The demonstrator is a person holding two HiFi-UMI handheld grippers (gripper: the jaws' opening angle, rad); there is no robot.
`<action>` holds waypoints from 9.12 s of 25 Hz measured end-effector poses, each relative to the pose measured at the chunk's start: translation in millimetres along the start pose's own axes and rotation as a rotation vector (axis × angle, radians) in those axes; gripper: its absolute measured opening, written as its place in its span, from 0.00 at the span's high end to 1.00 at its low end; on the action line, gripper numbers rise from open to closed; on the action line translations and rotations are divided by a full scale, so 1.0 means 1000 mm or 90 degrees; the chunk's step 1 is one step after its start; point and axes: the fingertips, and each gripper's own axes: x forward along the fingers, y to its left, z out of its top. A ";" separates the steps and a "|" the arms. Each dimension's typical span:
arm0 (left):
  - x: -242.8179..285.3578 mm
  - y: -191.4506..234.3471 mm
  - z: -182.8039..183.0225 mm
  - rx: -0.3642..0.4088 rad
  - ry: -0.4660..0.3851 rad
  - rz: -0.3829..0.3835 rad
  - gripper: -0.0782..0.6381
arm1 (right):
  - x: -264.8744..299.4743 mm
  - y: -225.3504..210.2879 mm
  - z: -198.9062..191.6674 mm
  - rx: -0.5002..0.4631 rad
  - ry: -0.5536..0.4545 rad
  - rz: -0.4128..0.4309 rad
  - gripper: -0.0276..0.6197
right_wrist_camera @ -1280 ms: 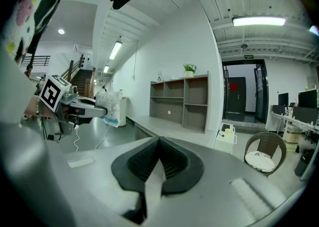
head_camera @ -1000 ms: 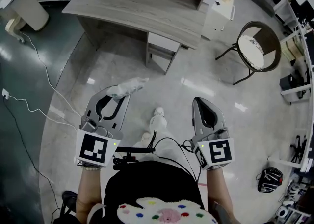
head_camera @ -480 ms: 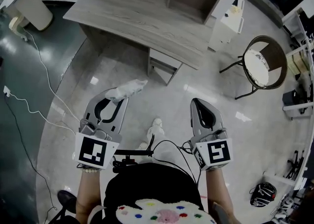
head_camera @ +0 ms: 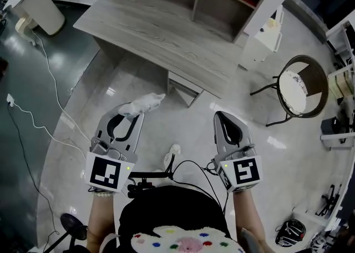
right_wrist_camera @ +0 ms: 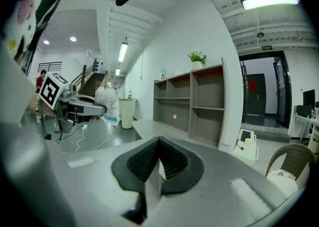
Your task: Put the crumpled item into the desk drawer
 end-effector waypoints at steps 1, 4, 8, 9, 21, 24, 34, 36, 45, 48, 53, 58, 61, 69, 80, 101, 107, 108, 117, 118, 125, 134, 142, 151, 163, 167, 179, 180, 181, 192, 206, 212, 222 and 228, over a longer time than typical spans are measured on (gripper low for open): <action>0.005 0.000 0.002 0.000 -0.002 0.000 0.79 | 0.003 -0.004 0.000 -0.001 0.000 0.003 0.95; 0.017 0.001 0.003 -0.005 -0.003 -0.003 0.79 | 0.013 -0.014 0.000 -0.001 -0.001 0.007 0.95; 0.032 0.004 0.002 -0.010 -0.001 -0.003 0.79 | 0.021 -0.025 -0.002 0.008 -0.004 0.008 0.95; 0.035 0.004 0.002 -0.013 -0.002 -0.001 0.79 | 0.023 -0.027 -0.003 0.010 -0.004 0.009 0.95; 0.047 0.015 0.000 -0.026 -0.004 0.000 0.79 | 0.040 -0.030 -0.003 0.020 -0.006 0.019 0.95; 0.053 0.019 0.002 -0.022 -0.006 -0.013 0.79 | 0.044 -0.028 -0.002 0.031 -0.008 0.008 0.95; 0.068 0.040 -0.013 -0.041 0.009 -0.031 0.79 | 0.064 -0.025 -0.016 0.055 0.010 -0.005 0.95; 0.069 0.046 -0.021 -0.047 0.013 -0.032 0.79 | 0.071 -0.025 -0.020 0.064 0.012 -0.009 0.95; 0.080 0.058 -0.071 -0.075 0.042 -0.042 0.79 | 0.110 -0.012 -0.059 0.099 0.029 0.023 0.95; 0.089 0.057 -0.089 -0.068 0.053 -0.052 0.79 | 0.124 -0.013 -0.079 0.114 0.040 0.040 0.95; 0.102 0.062 -0.125 -0.068 0.071 -0.061 0.79 | 0.151 -0.010 -0.117 0.154 0.047 0.059 0.95; 0.118 0.061 -0.161 -0.060 0.074 -0.075 0.79 | 0.179 -0.004 -0.157 0.188 0.039 0.075 0.95; 0.123 0.056 -0.183 -0.069 0.077 -0.079 0.79 | 0.189 0.005 -0.181 0.183 0.039 0.102 0.95; 0.146 0.056 -0.241 -0.059 0.102 -0.086 0.79 | 0.224 0.007 -0.250 0.250 0.041 0.106 0.95; 0.166 0.052 -0.307 -0.061 0.128 -0.076 0.79 | 0.264 -0.020 -0.329 0.426 -0.024 0.064 0.95; 0.182 0.049 -0.353 -0.062 0.154 -0.088 0.79 | 0.317 -0.063 -0.397 0.633 -0.136 0.013 0.62; 0.186 0.054 -0.354 -0.082 0.158 -0.064 0.79 | 0.324 -0.076 -0.392 0.645 -0.179 0.025 0.62; 0.187 0.055 -0.355 -0.084 0.161 -0.061 0.79 | 0.324 -0.076 -0.391 0.648 -0.186 0.035 0.62; 0.190 0.055 -0.349 -0.087 0.155 -0.048 0.79 | 0.321 -0.071 -0.387 0.656 -0.226 0.074 0.76; 0.191 0.054 -0.348 -0.087 0.153 -0.049 0.79 | 0.320 -0.070 -0.387 0.654 -0.225 0.074 0.77; 0.191 0.052 -0.347 -0.087 0.146 -0.059 0.79 | 0.320 -0.066 -0.389 0.623 -0.209 0.078 0.81; 0.190 0.053 -0.341 -0.086 0.140 -0.057 0.79 | 0.310 -0.058 -0.389 0.595 -0.191 0.087 0.87; 0.189 0.054 -0.333 -0.082 0.133 -0.058 0.79 | 0.294 -0.035 -0.398 0.560 -0.135 0.107 0.91; 0.189 0.055 -0.331 -0.079 0.130 -0.058 0.79 | 0.277 -0.013 -0.406 0.530 -0.097 0.129 0.94; 0.186 0.055 -0.317 -0.065 0.136 -0.064 0.79 | 0.266 -0.012 -0.418 0.469 -0.017 -0.012 0.94; 0.185 0.055 -0.298 -0.047 0.132 -0.061 0.79 | 0.245 -0.012 -0.403 0.439 0.008 -0.035 0.94; 0.210 0.032 -0.245 0.065 0.113 -0.092 0.79 | 0.184 -0.028 -0.324 0.341 0.013 -0.067 0.95; 0.213 0.030 -0.242 0.078 0.114 -0.092 0.79 | 0.178 -0.031 -0.316 0.332 0.012 -0.070 0.94; 0.216 0.028 -0.239 0.092 0.117 -0.091 0.79 | 0.173 -0.034 -0.309 0.325 0.010 -0.073 0.94; 0.247 -0.007 -0.227 0.360 0.126 -0.105 0.79 | 0.132 -0.060 -0.241 0.289 -0.024 -0.099 0.95; 0.293 -0.039 -0.263 0.717 0.168 -0.133 0.79 | 0.111 -0.075 -0.253 0.314 -0.012 -0.128 0.95; 0.305 -0.041 -0.273 0.737 0.208 -0.166 0.79 | 0.107 -0.073 -0.257 0.318 -0.003 -0.123 0.95; 0.305 -0.048 -0.281 0.674 0.224 -0.216 0.69 | 0.104 -0.062 -0.263 0.317 0.018 -0.110 0.95; 0.284 -0.040 -0.257 0.453 0.212 -0.211 0.70 | 0.101 -0.063 -0.237 0.269 0.021 -0.117 0.95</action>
